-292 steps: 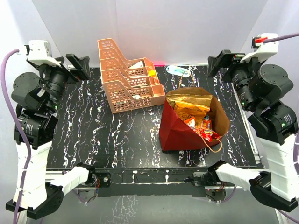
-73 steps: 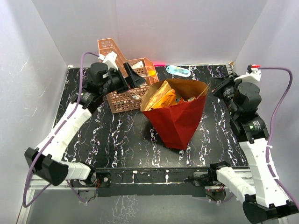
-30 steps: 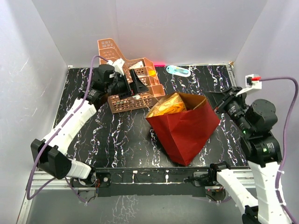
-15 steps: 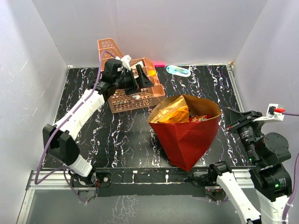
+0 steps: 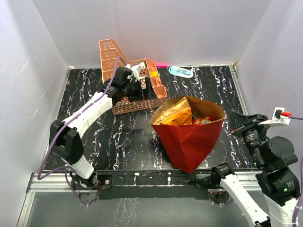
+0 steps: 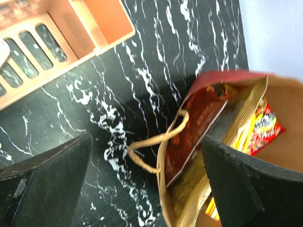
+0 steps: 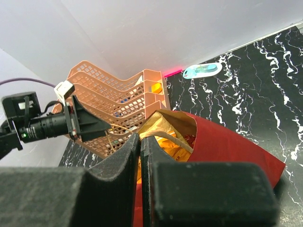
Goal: Take the snacks out of the paper bag
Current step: Adjust the paper bag at the center of the board.
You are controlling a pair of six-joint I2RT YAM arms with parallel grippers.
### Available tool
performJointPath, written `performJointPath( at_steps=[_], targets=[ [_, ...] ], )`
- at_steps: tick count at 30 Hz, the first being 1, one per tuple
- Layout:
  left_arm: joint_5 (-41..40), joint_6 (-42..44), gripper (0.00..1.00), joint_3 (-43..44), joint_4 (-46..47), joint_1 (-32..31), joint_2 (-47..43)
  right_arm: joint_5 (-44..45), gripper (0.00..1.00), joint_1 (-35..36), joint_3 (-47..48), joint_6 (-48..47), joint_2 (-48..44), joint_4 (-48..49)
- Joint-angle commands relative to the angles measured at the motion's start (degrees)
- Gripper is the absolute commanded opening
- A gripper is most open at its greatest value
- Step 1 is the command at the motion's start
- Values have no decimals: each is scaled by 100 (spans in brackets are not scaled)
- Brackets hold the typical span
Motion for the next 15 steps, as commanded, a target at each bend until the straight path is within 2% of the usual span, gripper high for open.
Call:
performJointPath(
  at_steps=[1,4,8,12,15],
  targets=[
    [1072,437,98,-934,1041,7,-788,218,7,99,327,67,-114,328],
    [1188,531,98,-1338,1333,0,-1125,183,7,131,310,75,-104,327],
    [1270,604,98,-1434,1381,-14,-1006,41,7,153,264,132,-66,380],
    [1340,569,82,-1287,1570,-18,-652,-3,7,154,318,139,-38,398],
    [1346,601,74,-884,1414,-19,-283,-5,7,150,367,162,-70,389]
  ],
)
